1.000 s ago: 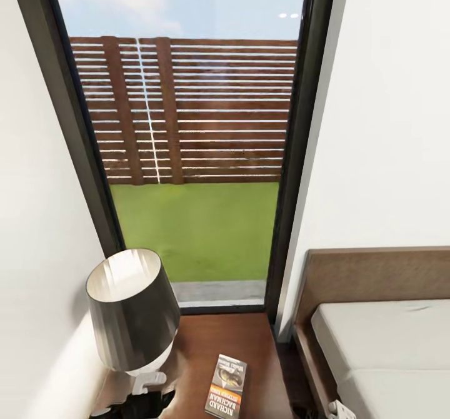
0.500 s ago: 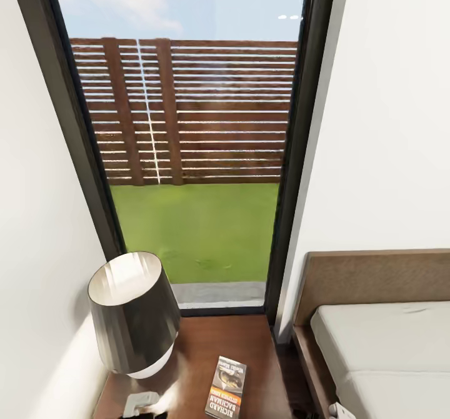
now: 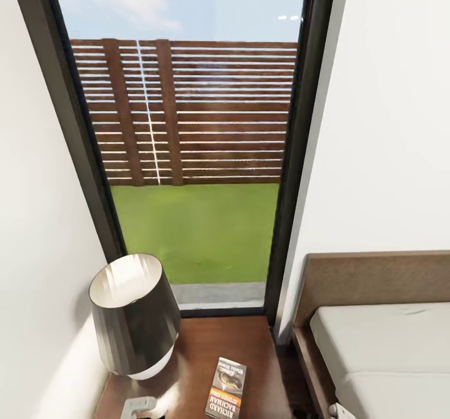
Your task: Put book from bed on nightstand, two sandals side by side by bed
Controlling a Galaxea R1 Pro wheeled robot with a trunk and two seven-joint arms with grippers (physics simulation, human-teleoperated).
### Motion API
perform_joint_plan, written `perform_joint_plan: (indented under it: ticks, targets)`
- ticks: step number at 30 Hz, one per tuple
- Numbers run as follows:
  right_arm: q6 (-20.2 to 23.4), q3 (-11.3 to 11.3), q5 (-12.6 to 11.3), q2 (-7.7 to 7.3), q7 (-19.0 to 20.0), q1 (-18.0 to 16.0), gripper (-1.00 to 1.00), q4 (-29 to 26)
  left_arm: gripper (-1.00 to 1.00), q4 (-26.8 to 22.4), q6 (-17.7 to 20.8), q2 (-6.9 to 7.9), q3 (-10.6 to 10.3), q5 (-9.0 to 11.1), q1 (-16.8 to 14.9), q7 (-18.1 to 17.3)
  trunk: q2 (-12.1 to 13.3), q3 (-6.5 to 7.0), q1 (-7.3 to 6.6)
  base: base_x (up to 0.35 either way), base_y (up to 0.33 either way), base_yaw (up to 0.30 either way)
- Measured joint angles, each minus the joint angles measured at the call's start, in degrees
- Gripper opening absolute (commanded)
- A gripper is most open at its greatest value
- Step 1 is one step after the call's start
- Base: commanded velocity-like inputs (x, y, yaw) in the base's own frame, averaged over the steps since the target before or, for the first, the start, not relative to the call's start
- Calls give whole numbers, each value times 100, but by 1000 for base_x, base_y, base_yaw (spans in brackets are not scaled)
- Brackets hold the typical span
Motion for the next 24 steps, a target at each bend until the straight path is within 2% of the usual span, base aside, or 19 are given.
perform_joint_plan:
  ticks: [5, 8, 12, 16, 24]
  targets:
    - [1, 9, 3, 3, 1, 1, 100, 253, 100, 47, -1, -1, 0, 6, 3, 9, 201, 90, -110, 0, 0, 0]
    - [-18, 4, 8, 7, -7, 6, 100, 504, 100, 281, -10, -25, -2, 4, 9, 43, 321, 144, -176, 0, 0, 0]
    - [-334, 2, 9, 12, -11, 11, 100, 754, 100, 520, -39, -59, -1, 1, 30, 69, 482, 216, -264, 0, 0, 0]
    - [-514, 5, -2, 17, -18, 72, 100, 823, 100, 575, -52, -66, -10, -3, 274, 80, 642, 287, -352, 0, 0, 0]
    - [-551, 3, -5, 19, -21, 390, 100, 837, 100, 586, -54, -68, -4, -6, 654, 85, 964, 431, -528, 0, 0, 0]
